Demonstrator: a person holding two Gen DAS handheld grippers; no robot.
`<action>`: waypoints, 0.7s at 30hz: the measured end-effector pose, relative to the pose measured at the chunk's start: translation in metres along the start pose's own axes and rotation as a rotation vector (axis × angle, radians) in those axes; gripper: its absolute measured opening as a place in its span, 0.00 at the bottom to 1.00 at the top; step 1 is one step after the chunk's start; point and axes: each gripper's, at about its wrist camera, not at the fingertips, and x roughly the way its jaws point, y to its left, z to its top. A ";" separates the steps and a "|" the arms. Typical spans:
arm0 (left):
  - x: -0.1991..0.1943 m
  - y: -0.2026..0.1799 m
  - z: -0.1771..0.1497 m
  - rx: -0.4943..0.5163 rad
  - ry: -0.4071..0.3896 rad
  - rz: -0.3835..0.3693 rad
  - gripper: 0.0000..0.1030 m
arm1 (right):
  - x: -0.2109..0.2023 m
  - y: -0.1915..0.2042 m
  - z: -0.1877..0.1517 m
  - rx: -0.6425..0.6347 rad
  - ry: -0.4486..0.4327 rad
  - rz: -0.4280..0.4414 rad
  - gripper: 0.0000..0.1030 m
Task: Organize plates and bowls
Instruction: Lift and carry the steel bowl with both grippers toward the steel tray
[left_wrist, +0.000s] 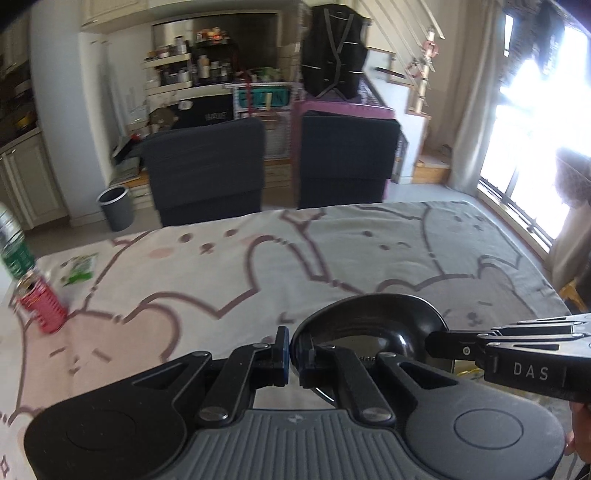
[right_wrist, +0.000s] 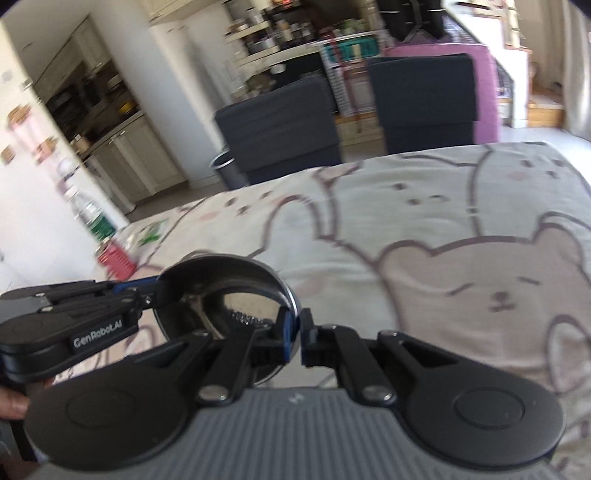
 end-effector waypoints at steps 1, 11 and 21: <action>-0.002 0.010 -0.005 -0.014 0.004 0.009 0.05 | 0.004 0.010 -0.002 -0.012 0.008 0.009 0.06; -0.010 0.069 -0.039 -0.071 0.041 0.057 0.05 | 0.048 0.081 -0.023 -0.094 0.107 0.056 0.06; -0.003 0.094 -0.055 -0.094 0.077 0.061 0.05 | 0.073 0.100 -0.035 -0.087 0.178 0.067 0.06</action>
